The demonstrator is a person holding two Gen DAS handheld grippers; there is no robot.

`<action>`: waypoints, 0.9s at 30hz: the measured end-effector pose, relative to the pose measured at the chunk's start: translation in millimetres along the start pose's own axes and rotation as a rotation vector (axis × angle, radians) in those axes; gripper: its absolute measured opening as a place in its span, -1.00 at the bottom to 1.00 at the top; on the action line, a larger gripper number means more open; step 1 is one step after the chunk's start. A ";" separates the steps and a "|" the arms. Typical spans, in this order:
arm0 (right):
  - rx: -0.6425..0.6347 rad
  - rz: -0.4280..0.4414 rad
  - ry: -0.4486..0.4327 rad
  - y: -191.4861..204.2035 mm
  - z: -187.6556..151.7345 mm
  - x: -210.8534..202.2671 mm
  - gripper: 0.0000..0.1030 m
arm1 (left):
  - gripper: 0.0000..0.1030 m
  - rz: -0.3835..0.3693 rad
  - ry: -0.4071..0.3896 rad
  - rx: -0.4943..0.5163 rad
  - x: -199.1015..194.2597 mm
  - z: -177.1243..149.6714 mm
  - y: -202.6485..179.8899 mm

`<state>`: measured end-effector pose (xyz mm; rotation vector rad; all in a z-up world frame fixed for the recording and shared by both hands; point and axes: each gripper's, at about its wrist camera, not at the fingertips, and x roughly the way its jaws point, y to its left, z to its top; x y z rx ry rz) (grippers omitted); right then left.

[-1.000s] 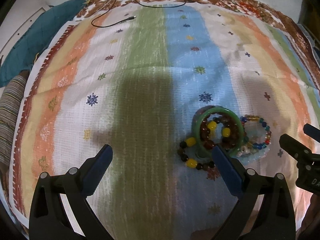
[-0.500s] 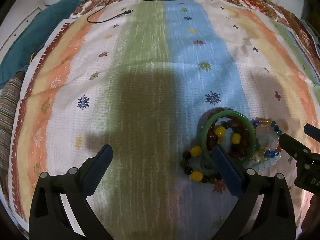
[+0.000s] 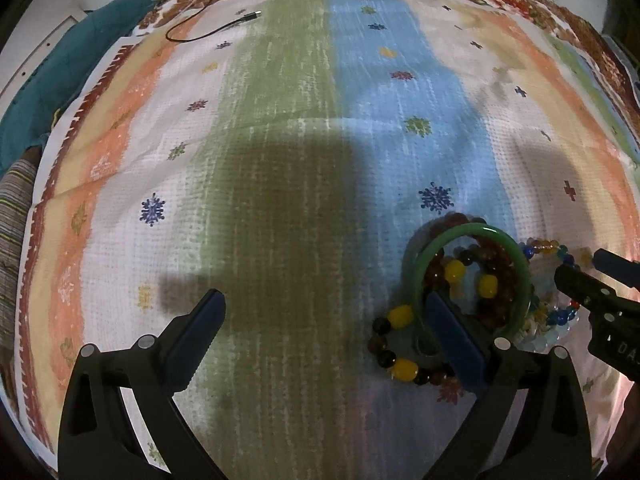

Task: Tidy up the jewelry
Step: 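Close the right tool on the multicolour bead bracelet while the left tool grasps the green bangle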

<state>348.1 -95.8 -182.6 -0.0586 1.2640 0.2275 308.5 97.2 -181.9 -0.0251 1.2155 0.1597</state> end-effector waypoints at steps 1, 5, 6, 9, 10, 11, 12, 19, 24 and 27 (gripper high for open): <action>-0.002 0.007 0.001 0.5 0.3 -0.3 0.23 | 0.72 -0.009 0.002 0.007 0.6 -0.4 -1.6; -0.013 0.042 0.006 4.5 -0.2 -3.2 -0.22 | 0.11 -0.040 0.011 0.035 0.1 -0.8 -11.1; -0.016 0.051 0.007 5.9 -0.7 -4.1 -0.33 | -0.07 -0.047 0.012 0.044 -0.9 -0.7 -13.7; -0.027 0.075 0.011 9.1 -2.2 -4.7 -0.59 | -0.42 -0.073 0.014 0.059 -2.6 -1.8 -20.5; -0.028 0.085 0.015 9.3 -2.7 -4.9 -0.64 | -0.48 -0.078 0.014 0.065 -2.8 -2.3 -22.5; -0.026 0.091 0.017 8.9 -2.9 -5.1 -0.67 | -0.58 -0.084 0.014 0.071 -2.9 -3.0 -24.7; -0.024 0.097 0.018 8.1 -3.1 -4.8 -0.70 | -0.67 -0.087 0.014 0.073 -3.0 -3.5 -26.3; -0.047 0.097 0.013 9.3 -3.8 -6.6 -0.80 | -0.88 -0.071 0.012 0.106 -3.2 -4.7 -33.2; -0.052 0.069 0.000 10.6 -4.2 -10.7 -0.80 | -0.88 -0.086 -0.002 0.095 -11.7 -3.2 -29.0; -0.080 0.036 -0.023 12.9 -3.2 -16.5 -0.80 | -0.88 -0.086 -0.021 0.091 -20.3 -0.9 -27.6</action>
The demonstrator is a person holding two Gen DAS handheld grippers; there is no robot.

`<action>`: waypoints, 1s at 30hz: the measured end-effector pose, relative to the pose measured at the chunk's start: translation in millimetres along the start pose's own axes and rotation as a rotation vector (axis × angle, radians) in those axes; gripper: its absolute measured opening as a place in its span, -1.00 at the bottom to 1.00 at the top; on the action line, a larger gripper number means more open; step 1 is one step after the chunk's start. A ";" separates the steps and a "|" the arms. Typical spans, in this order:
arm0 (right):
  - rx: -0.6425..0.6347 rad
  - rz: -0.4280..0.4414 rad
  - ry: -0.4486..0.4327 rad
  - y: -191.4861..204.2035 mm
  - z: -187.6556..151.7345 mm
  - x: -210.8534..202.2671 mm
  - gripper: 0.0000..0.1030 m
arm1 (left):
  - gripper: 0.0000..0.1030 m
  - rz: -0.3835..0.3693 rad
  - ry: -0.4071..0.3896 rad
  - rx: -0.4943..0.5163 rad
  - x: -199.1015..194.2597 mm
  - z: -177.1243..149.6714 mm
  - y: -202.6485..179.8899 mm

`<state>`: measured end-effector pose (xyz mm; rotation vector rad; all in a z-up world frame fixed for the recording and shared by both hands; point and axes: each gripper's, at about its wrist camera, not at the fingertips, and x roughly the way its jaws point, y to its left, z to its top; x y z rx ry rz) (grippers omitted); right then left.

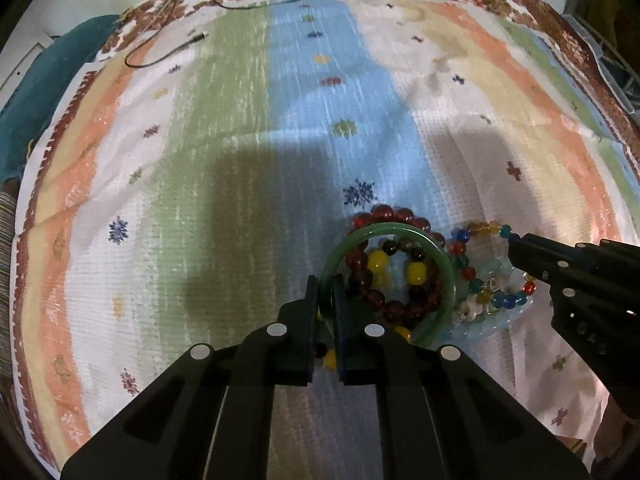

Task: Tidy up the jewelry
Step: 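Close the right tool on the multicolour bead bracelet while the left tool grasps the green bangle, then lift the green bangle with the left tool while the right tool lifts the multicolour bracelet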

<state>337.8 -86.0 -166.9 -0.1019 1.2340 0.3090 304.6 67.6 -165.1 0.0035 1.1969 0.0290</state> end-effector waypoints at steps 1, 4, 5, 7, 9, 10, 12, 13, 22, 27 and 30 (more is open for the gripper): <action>-0.005 -0.002 -0.004 0.8 0.4 -2.0 -0.80 | -0.88 -0.002 -0.004 -0.001 -2.5 0.3 0.0; -0.015 -0.003 -0.020 2.3 0.8 -11.1 -0.80 | -0.88 0.000 -0.016 0.008 -11.1 -1.9 -3.2; -0.022 -0.008 -0.027 3.3 -0.1 -14.9 -0.80 | -0.88 0.004 -0.022 0.014 -14.9 -3.5 -5.4; -0.047 -0.026 -0.046 8.4 -2.2 -23.1 -0.80 | -0.87 0.003 -0.030 0.014 -21.5 -5.3 -6.4; -0.069 -0.044 -0.064 11.9 -5.6 -31.2 -0.80 | -0.87 0.001 -0.036 0.006 -27.0 -6.1 -4.4; -0.073 -0.048 -0.070 12.5 -7.5 -34.3 -0.80 | -0.87 0.000 -0.039 0.002 -29.3 -6.7 -3.3; -0.069 -0.044 -0.072 11.4 -11.5 -38.0 -0.80 | -0.87 0.000 -0.046 -0.011 -35.5 -8.3 -1.1; -0.066 -0.042 -0.071 10.7 -12.7 -39.6 -0.80 | -0.87 -0.001 -0.049 -0.016 -38.1 -9.0 0.0; -0.076 -0.034 -0.106 15.8 -23.5 -61.9 -0.80 | -0.87 -0.012 -0.069 -0.039 -61.3 -18.3 1.7; -0.095 -0.039 -0.133 18.3 -29.1 -76.9 -0.80 | -0.87 -0.012 -0.083 -0.045 -72.7 -23.6 0.5; -0.103 -0.042 -0.152 17.6 -32.8 -85.9 -0.80 | -0.86 -0.016 -0.089 -0.046 -78.9 -28.2 -1.0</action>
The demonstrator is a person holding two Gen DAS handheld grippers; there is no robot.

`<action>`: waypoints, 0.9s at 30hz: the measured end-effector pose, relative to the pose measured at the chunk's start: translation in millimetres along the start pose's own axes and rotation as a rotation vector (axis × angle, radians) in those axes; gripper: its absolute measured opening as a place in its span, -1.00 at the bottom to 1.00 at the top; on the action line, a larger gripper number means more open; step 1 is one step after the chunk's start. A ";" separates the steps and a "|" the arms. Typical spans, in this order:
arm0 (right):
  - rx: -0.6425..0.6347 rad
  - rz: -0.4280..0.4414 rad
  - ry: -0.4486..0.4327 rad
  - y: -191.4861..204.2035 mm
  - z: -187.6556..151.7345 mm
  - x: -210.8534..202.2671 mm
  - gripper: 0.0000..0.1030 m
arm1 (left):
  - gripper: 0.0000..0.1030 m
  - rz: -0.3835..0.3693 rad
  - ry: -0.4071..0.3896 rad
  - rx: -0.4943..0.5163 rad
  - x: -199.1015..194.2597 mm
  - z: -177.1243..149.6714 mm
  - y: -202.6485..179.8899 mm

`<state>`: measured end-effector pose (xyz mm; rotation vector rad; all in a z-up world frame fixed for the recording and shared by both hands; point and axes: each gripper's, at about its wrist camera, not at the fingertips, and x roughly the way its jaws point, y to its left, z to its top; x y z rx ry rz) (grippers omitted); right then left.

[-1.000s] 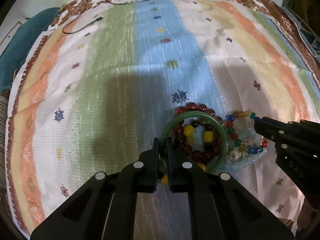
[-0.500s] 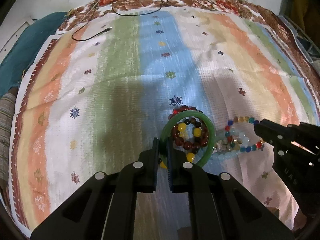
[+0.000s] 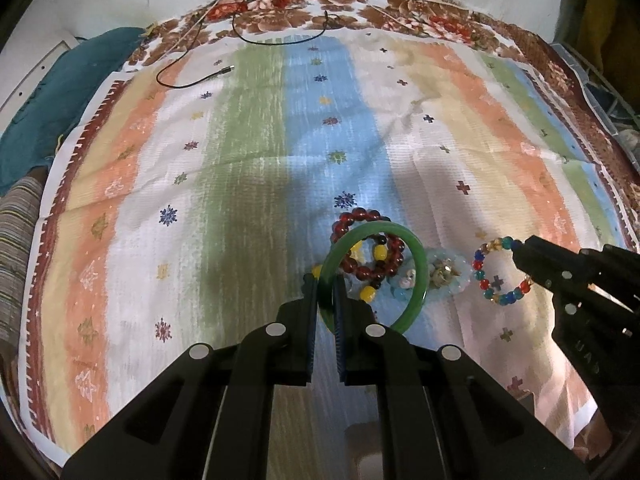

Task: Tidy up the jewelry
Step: 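Lift the green bangle with the left tool while the right tool lifts the multicolour bracelet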

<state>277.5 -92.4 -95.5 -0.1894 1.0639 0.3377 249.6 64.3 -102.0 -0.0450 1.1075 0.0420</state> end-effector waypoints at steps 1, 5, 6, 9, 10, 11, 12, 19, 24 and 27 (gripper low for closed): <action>0.002 0.001 -0.003 -0.7 -1.3 -2.3 -0.80 | -0.86 -0.002 -0.004 -0.001 -2.7 -1.3 -0.4; -0.001 0.006 -0.010 0.0 -6.4 -9.4 -0.80 | -0.86 -0.009 -0.018 -0.005 -14.0 -6.6 -2.5; -0.003 0.007 -0.014 0.7 -7.7 -12.1 -0.80 | -0.86 -0.011 -0.022 -0.005 -17.2 -8.3 -3.1; -0.006 0.015 -0.031 3.3 -10.9 -21.1 -0.80 | -0.86 -0.016 -0.033 -0.009 -25.2 -11.2 -5.1; -0.008 0.018 -0.039 4.5 -11.9 -24.9 -0.80 | -0.86 -0.020 -0.037 -0.009 -28.8 -12.6 -6.1; -0.009 0.020 -0.044 5.3 -12.6 -27.7 -0.80 | -0.86 -0.023 -0.040 -0.009 -31.1 -13.3 -7.2; -0.012 0.024 -0.053 6.7 -13.5 -32.2 -0.80 | -0.86 -0.027 -0.045 -0.008 -34.4 -14.5 -8.3; -0.013 0.039 -0.099 9.2 -19.6 -55.5 -0.80 | -0.85 -0.053 -0.086 -0.011 -59.6 -23.2 -14.0; -0.001 0.056 -0.117 7.3 -24.1 -67.7 -0.80 | -0.85 -0.051 -0.099 -0.004 -69.2 -30.2 -17.4; 0.002 0.065 -0.123 6.6 -28.7 -73.2 -0.80 | -0.85 -0.056 -0.104 -0.014 -74.6 -35.8 -15.1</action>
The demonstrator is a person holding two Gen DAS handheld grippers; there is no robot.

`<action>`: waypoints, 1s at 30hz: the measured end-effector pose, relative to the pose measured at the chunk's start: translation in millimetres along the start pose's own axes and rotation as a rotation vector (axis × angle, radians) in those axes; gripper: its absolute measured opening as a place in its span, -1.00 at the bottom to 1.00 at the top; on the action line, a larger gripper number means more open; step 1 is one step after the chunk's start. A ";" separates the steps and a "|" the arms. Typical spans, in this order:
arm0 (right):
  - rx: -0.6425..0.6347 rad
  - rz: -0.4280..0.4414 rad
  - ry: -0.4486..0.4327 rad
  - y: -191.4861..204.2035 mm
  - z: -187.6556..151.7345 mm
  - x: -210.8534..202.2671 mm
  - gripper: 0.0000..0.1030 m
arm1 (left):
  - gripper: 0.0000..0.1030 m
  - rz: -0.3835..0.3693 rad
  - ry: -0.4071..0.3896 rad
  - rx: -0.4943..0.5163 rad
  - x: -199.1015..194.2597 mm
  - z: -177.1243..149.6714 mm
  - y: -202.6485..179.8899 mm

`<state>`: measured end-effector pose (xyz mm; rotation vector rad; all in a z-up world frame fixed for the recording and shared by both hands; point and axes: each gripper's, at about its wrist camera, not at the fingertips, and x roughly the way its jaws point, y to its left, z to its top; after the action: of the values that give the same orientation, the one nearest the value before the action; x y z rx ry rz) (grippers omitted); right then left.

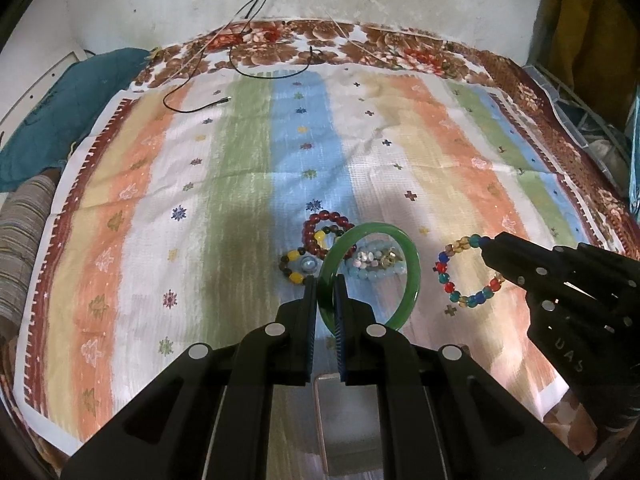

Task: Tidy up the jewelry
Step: 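Lift the green bangle with the left tool while the right tool lifts the multicolour bracelet, then lower both held pieces into the silver tin and open both tools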

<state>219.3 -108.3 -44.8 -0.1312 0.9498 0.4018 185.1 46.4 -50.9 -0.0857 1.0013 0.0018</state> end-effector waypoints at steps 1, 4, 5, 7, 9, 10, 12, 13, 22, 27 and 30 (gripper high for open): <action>-0.001 0.002 -0.001 0.3 -1.1 -1.1 -0.80 | -0.85 -0.003 -0.001 -0.005 -1.9 -1.8 1.1; -0.007 0.005 -0.005 1.5 -5.7 -6.2 -0.80 | -0.85 -0.012 -0.004 -0.019 -7.4 -6.9 3.5; -0.008 0.006 -0.007 2.3 -6.3 -7.6 -0.80 | -0.85 -0.015 -0.006 -0.021 -9.9 -8.8 4.0; -0.015 0.009 -0.015 3.7 -8.7 -11.6 -0.80 | -0.85 -0.022 -0.015 -0.018 -15.2 -12.1 2.8; -0.022 0.013 -0.023 6.1 -11.6 -16.0 -0.80 | -0.85 -0.029 -0.024 -0.019 -21.2 -16.1 1.5; -0.024 0.014 -0.024 6.5 -12.7 -17.3 -0.80 | -0.85 -0.033 -0.026 -0.020 -23.2 -17.7 1.4; -0.028 0.020 -0.026 8.3 -16.1 -20.6 -0.80 | -0.85 -0.046 -0.032 -0.018 -28.5 -22.2 -1.5; -0.027 0.022 -0.028 8.9 -18.0 -22.6 -0.80 | -0.85 -0.050 -0.035 -0.011 -31.4 -25.0 -4.2; -0.027 0.032 -0.044 10.7 -31.7 -36.6 -0.80 | -0.85 -0.025 -0.049 0.030 -39.7 -37.0 -12.0; -0.044 0.044 -0.043 16.9 -41.8 -42.3 -0.80 | -0.84 -0.050 -0.058 0.011 -50.8 -45.5 -9.3; -0.052 0.055 -0.041 20.9 -47.4 -45.0 -0.80 | -0.83 -0.059 -0.071 0.006 -58.7 -52.5 -8.9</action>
<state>151.8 -115.0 -34.4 -0.1443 0.9047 0.4782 109.7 35.9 -29.1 -0.1088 0.9278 -0.0525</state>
